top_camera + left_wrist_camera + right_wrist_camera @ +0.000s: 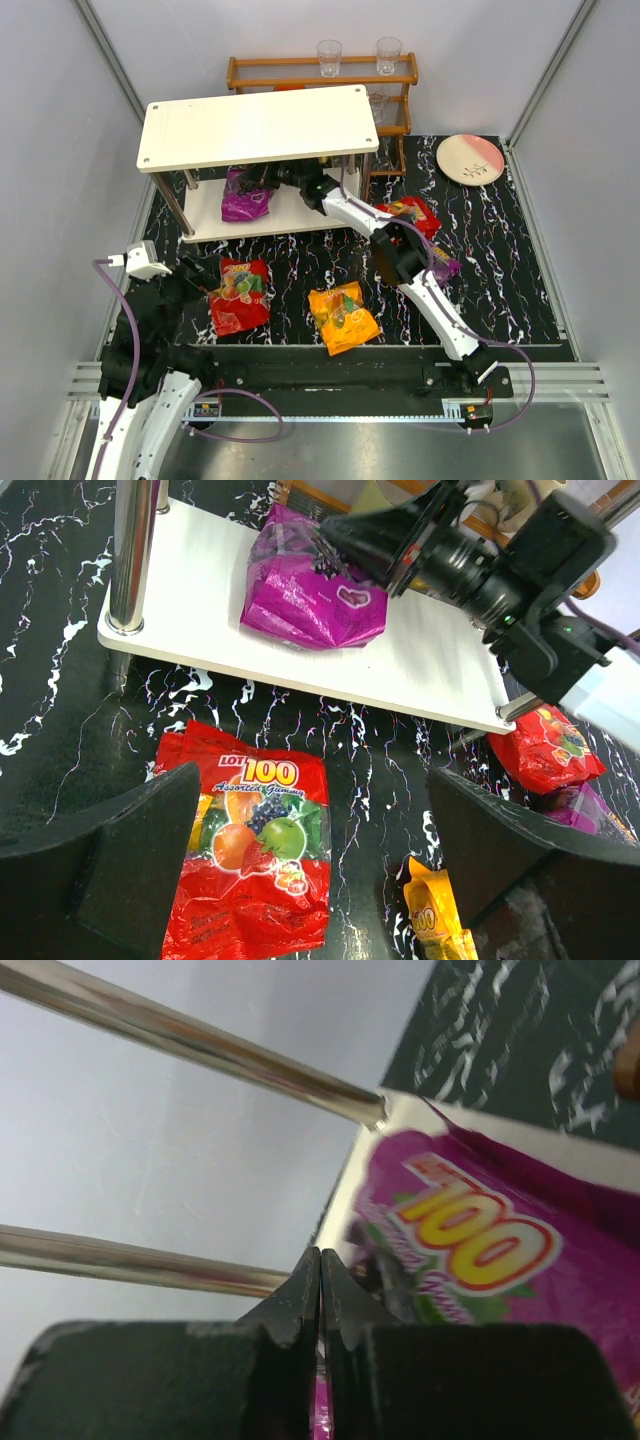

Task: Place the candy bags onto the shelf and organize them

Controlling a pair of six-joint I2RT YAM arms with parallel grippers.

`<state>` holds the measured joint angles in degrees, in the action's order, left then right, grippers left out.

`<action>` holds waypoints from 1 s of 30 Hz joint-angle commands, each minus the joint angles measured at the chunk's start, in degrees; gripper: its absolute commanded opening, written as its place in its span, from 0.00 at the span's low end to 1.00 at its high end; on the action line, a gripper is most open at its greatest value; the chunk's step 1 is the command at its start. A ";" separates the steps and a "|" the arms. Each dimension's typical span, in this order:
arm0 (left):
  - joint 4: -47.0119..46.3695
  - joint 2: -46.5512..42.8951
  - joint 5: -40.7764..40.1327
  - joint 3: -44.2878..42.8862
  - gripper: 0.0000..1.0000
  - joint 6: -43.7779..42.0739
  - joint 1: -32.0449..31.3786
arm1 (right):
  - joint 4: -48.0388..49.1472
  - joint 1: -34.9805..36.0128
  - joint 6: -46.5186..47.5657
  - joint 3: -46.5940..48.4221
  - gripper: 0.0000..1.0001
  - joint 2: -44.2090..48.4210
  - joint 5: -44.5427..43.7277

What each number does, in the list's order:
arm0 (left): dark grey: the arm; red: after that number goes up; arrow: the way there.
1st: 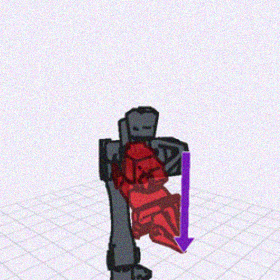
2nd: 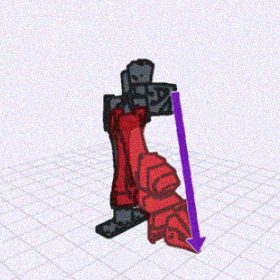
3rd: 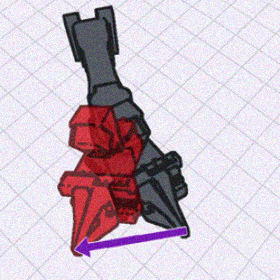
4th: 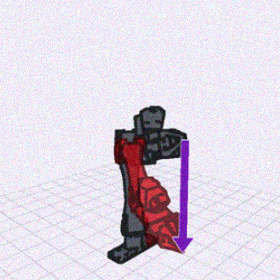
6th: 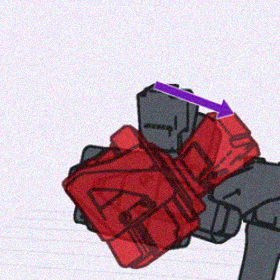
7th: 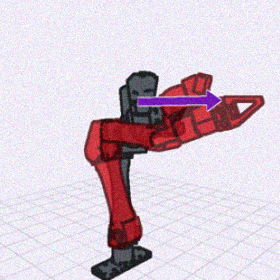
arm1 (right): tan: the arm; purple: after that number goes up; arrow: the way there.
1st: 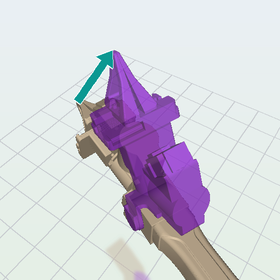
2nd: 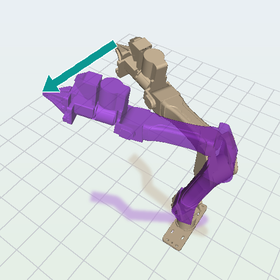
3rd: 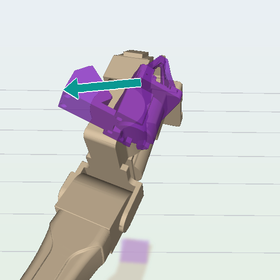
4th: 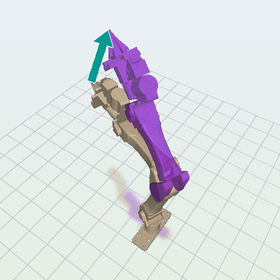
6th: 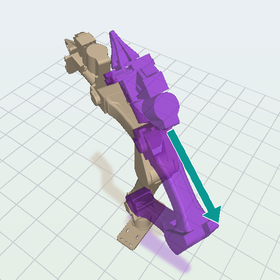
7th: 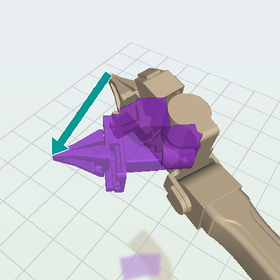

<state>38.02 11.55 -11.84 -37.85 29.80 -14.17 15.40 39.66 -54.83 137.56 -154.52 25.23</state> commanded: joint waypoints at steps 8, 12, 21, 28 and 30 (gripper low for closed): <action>-1.81 -0.13 -0.21 0.23 0.99 -0.71 -0.24 | -8.54 2.97 3.50 -9.58 0.08 1.06 1.66; -1.90 -0.13 -0.29 0.32 0.99 -0.71 -0.24 | -10.12 2.97 6.04 -9.42 0.12 1.85 1.13; -1.81 -0.13 -0.29 0.23 0.99 -0.71 -0.33 | 0.40 1.03 3.25 -13.18 0.32 8.78 6.05; -1.90 -0.13 -0.21 0.23 0.99 -0.71 -0.33 | 17.20 0.15 -2.56 -29.96 0.53 17.57 3.60; -1.81 -0.21 -0.12 0.23 0.99 -0.80 -0.33 | 17.82 0.15 -1.69 -34.45 0.56 20.64 1.05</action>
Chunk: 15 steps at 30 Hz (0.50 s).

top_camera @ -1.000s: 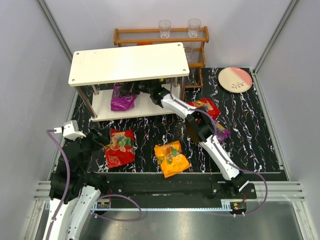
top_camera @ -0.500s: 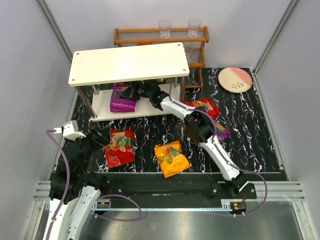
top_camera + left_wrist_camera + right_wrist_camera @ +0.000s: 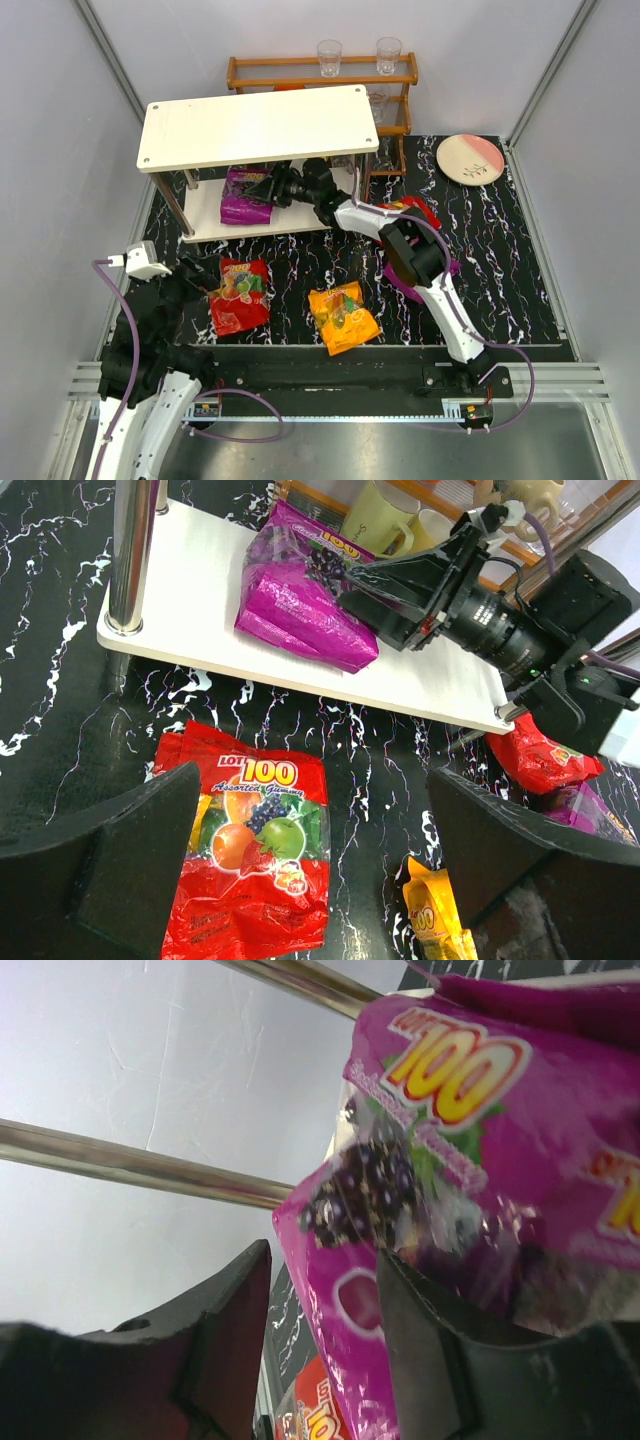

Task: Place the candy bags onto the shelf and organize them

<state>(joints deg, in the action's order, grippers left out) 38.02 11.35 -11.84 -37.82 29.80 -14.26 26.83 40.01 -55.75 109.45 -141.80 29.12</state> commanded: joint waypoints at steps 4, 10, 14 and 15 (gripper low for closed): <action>-1.81 0.16 -0.21 0.21 0.99 -0.71 -0.24 | 4.99 -0.19 1.51 -11.27 0.59 11.62 -7.05; -1.90 0.33 -0.21 0.29 0.99 -0.62 -0.24 | 0.42 -0.19 4.33 -16.19 0.61 16.28 -14.78; -1.90 0.42 -0.12 0.29 0.99 -0.71 -0.24 | -3.00 -0.11 4.95 -17.34 0.62 17.69 -18.66; -1.90 0.34 -0.12 0.38 0.99 -0.71 -0.24 | -3.97 -0.19 5.03 -17.51 0.62 17.87 -19.10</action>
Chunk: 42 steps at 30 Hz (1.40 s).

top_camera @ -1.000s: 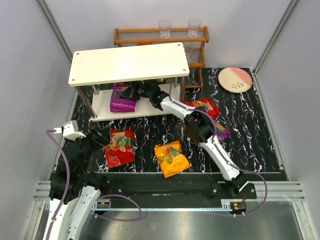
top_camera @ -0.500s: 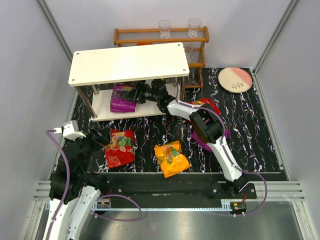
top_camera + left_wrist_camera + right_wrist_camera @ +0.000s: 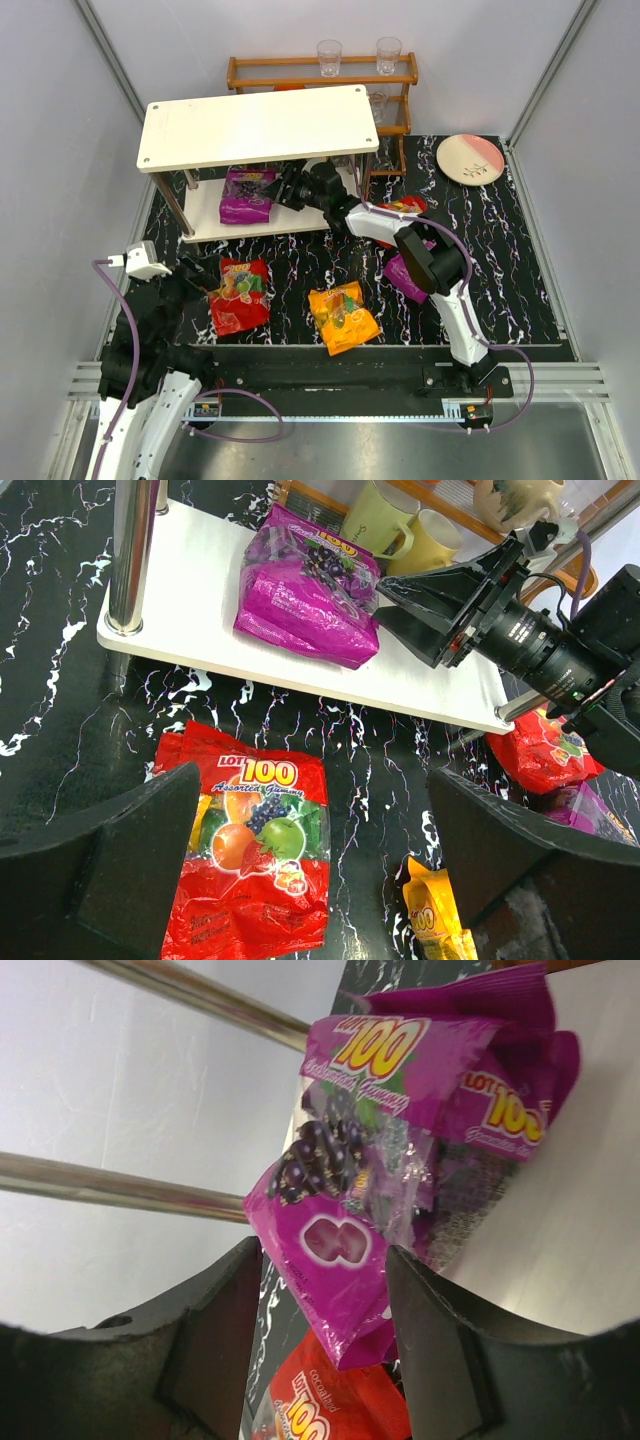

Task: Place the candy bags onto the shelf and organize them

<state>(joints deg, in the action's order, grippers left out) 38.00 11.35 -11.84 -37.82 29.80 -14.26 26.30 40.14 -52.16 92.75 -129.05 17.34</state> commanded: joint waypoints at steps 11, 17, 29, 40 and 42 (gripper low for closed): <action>-1.88 0.33 -0.03 0.21 0.99 -0.80 -0.24 | -11.01 -0.32 3.82 4.71 0.63 1.62 -10.31; -1.96 0.69 -0.12 0.29 0.99 -0.89 -0.24 | -12.77 -0.33 5.84 9.46 0.63 -1.81 -8.64; -2.23 0.86 -0.12 0.38 0.99 -0.89 -0.24 | -16.02 -0.33 8.22 14.56 0.63 -6.91 -5.31; -2.23 1.13 -0.29 0.38 0.99 -0.89 -0.24 | -14.70 -0.41 6.99 22.82 0.63 -13.41 1.73; -2.23 1.13 -0.29 0.38 0.99 -0.89 -0.24 | -14.62 -0.41 6.37 23.70 0.63 -13.94 1.90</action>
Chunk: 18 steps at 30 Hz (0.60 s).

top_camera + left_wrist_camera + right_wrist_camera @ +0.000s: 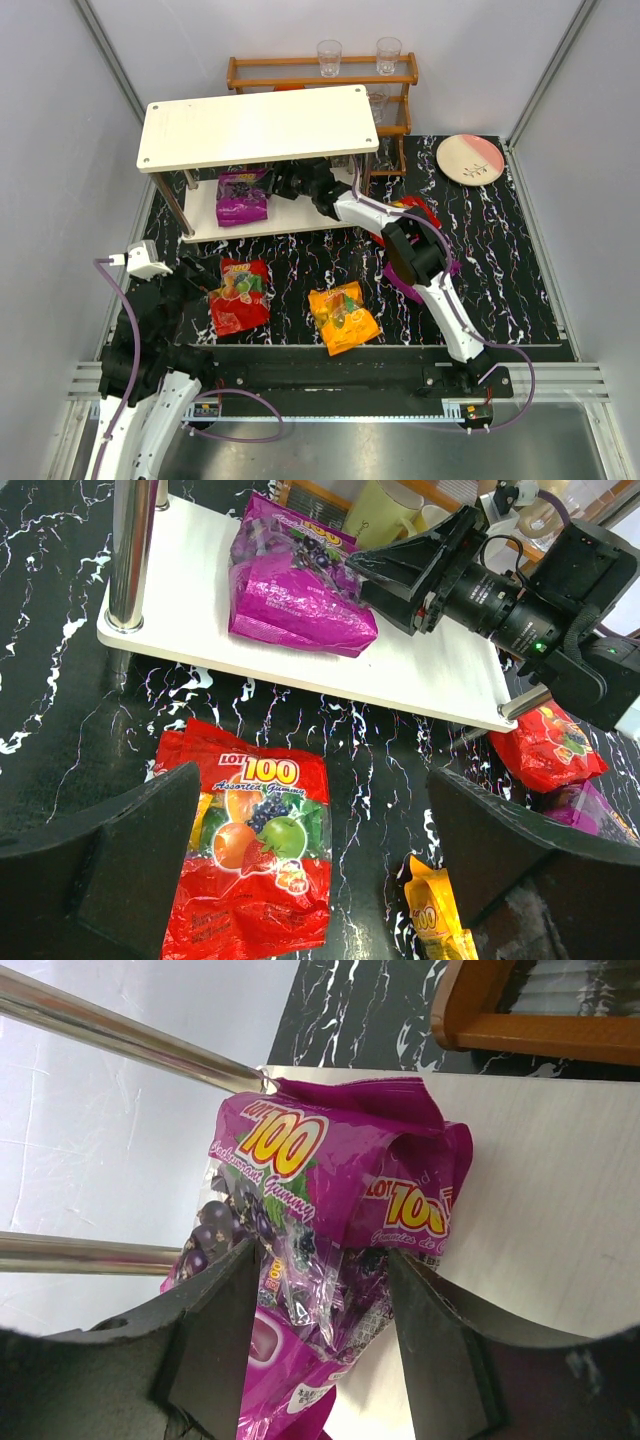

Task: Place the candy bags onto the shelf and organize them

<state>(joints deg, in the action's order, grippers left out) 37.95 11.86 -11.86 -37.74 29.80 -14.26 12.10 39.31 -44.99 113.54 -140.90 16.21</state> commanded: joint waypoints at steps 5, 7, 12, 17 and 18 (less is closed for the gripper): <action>-2.18 0.54 -0.36 0.38 0.99 -0.89 -0.24 | 1.43 0.59 -2.90 2.22 0.63 -1.92 3.39; -2.18 0.54 -0.36 0.38 0.99 -0.89 -0.24 | 2.83 0.68 -3.61 0.82 0.63 -0.87 3.31; -2.18 0.54 -0.36 0.38 0.99 -0.80 -0.24 | 7.41 0.86 -4.23 -7.97 0.63 5.18 1.20; -2.18 0.18 -0.36 0.30 0.99 -0.89 -0.24 | 10.66 0.68 -3.35 -15.17 0.64 10.64 -1.44; -2.18 0.10 -0.53 0.38 0.99 -0.89 -0.24 | 11.01 0.51 -3.35 -16.06 0.64 12.13 -1.70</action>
<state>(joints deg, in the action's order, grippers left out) 37.82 11.88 -11.84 -37.34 29.80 -14.26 19.27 39.53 -48.29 101.16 -136.49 16.97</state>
